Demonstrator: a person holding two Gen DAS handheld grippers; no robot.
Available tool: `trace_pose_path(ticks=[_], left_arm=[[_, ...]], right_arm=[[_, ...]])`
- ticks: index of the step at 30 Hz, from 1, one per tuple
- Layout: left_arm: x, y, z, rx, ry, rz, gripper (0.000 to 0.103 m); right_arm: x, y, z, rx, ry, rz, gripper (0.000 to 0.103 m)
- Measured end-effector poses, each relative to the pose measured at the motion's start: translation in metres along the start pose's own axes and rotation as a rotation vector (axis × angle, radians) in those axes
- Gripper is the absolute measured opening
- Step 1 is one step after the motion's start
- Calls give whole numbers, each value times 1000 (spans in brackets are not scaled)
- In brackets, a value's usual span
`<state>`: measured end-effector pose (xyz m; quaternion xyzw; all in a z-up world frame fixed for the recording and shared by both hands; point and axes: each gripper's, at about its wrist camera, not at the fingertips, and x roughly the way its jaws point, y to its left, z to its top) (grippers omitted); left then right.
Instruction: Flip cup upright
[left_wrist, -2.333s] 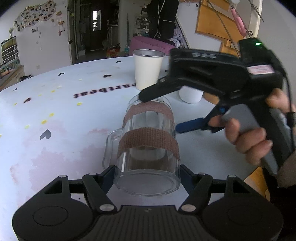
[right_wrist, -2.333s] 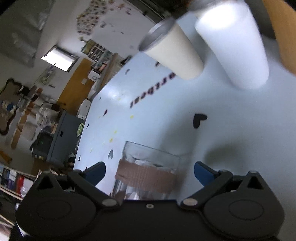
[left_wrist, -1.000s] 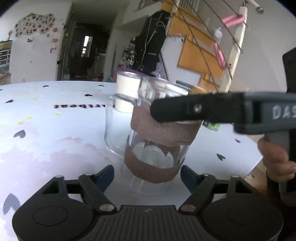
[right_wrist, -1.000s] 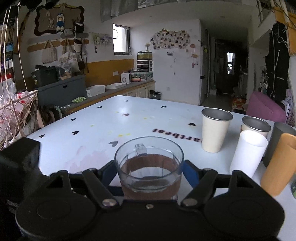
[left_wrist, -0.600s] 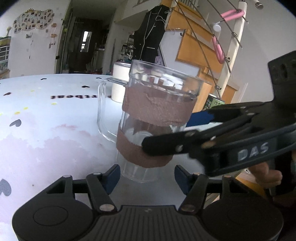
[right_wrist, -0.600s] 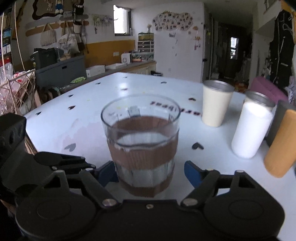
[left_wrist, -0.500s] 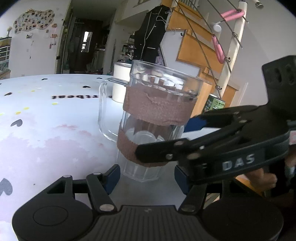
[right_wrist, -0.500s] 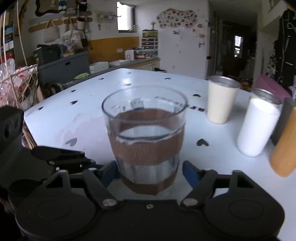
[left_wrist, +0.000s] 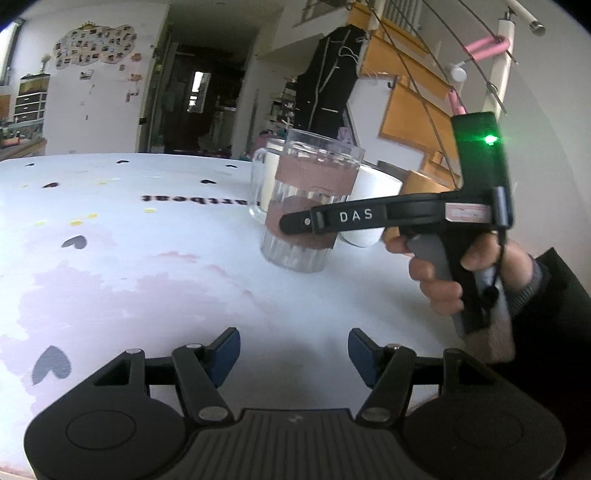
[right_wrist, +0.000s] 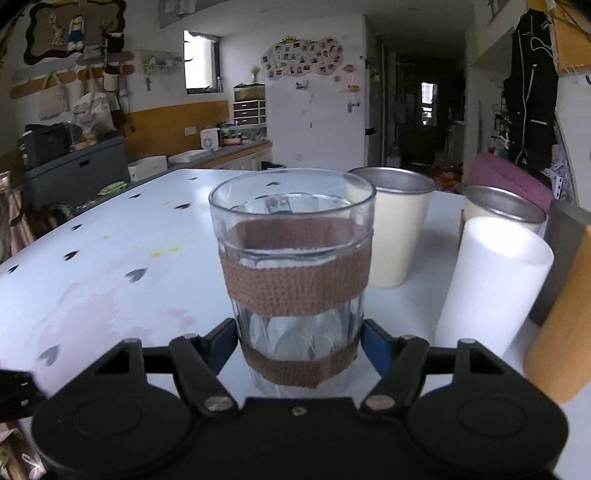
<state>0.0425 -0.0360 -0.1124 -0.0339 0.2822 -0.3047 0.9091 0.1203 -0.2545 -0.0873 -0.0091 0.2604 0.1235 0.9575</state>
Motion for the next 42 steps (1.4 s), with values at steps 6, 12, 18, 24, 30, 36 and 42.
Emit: trace_pose_path(ticks=[6,12,18,24,30,36,42], left_arm=[[-3,2,1,-13,-12,16,65],[-7,6,-2,-14,-15,17,65],[-6,4,2,-5,-21,13,64],[-6,3,13,-13,-28,42,64],[-16,-1,37,-25,-61,106,65],[-28,-9,63,-16,-110,149,66],[-36,-26,82,9,-135,198,72]], right_arm=[[13,-19,8,-17,-2,23,74],[16,-32,13,-27,6,34,74],[14,-40,14,-27,11,32,74],[5,-38,14,-18,18,13,82],[-42,-33,17,24,-60,10,84],[-96,-30,20,57,-143,-26,85],[-140,-38,18,100,-198,-93,87]])
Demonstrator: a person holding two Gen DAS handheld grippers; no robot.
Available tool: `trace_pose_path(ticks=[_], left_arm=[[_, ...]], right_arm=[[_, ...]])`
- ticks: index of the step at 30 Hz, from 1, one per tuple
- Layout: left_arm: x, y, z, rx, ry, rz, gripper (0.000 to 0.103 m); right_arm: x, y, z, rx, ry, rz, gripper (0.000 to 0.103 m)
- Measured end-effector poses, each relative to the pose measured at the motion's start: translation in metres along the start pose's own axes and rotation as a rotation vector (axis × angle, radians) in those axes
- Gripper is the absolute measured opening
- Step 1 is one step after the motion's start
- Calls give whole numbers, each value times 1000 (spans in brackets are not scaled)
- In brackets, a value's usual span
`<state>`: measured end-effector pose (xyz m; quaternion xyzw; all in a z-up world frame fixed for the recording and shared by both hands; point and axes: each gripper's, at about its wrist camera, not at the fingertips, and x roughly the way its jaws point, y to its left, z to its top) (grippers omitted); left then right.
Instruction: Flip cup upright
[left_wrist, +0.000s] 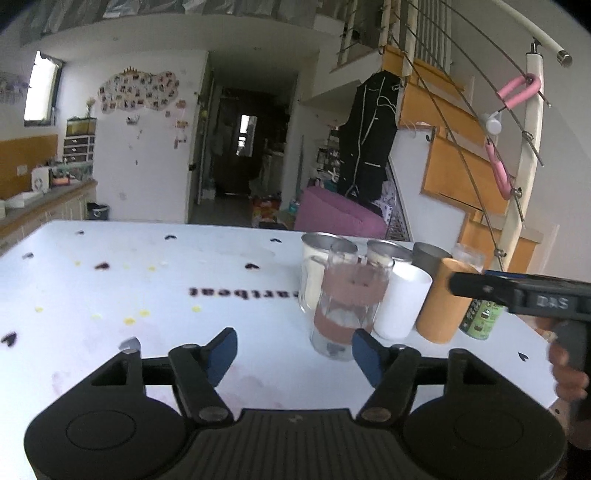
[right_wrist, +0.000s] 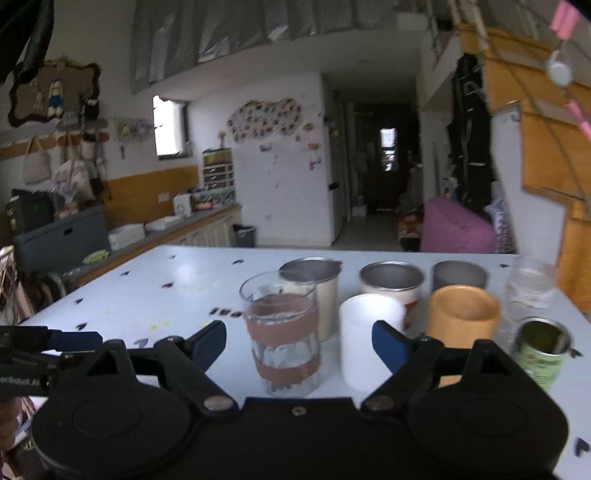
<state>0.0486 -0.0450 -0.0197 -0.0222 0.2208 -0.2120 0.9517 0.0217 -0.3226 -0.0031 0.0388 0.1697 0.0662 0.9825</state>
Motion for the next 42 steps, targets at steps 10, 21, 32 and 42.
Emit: trace_pose_path(ticks=[10,21,32,42], left_arm=[[-10,-27,12,13,-5,73,87],[-14,-52,-1,45,26,116,103],[-18,-56,-3,37,31,163,103],[-21,-58,-3,42,31,166,103]], right_arm=[[-49,-9,-6,11,-36,-163,94],[-76,-12,-23,20,-19,-274,103],[-79,-6,-33,9,-1,-294,103],[-80,-3,-34,9,-1,-297,103]])
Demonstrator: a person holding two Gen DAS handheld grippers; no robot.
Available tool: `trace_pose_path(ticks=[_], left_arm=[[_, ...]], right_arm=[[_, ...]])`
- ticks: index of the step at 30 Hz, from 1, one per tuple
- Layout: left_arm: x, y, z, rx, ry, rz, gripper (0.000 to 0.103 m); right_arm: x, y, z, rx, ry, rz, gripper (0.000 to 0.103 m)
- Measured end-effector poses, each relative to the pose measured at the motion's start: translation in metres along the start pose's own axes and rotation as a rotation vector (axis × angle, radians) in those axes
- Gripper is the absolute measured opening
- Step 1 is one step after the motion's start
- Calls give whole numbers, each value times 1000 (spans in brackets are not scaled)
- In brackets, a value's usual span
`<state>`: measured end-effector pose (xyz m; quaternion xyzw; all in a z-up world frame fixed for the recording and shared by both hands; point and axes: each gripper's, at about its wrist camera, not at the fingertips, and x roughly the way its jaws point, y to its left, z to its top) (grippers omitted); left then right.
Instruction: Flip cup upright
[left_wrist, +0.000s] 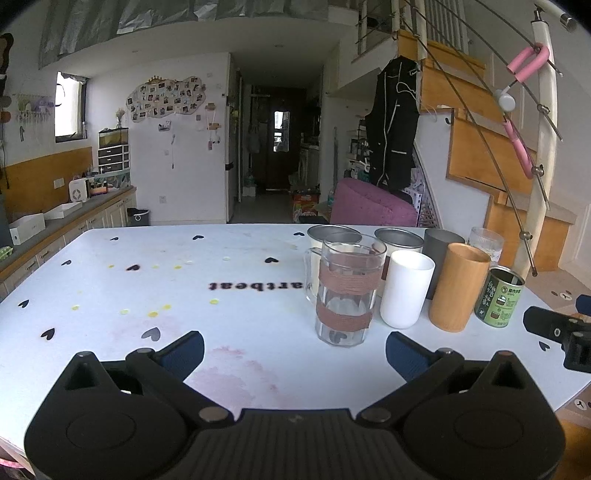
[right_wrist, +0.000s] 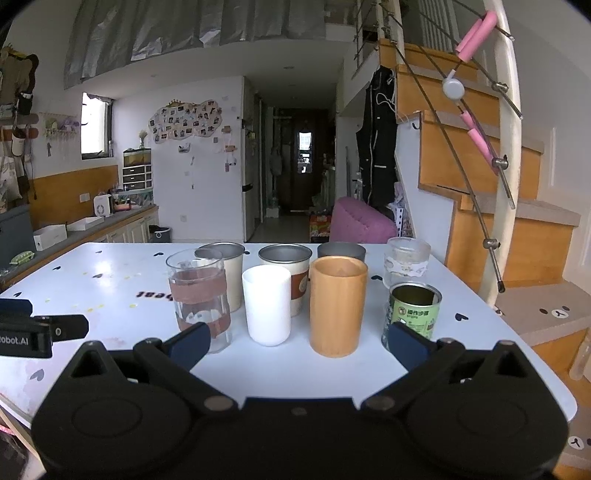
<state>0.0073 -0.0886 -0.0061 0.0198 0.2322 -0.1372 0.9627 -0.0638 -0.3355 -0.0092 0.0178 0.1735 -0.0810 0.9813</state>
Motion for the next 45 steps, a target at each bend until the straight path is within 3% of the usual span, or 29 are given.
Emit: trace_pose_path(ticks=[45], left_arm=[[-2,-2,-1,8,4,16,103]], right_arm=[[1,0,-1,-1,2,-2,103]])
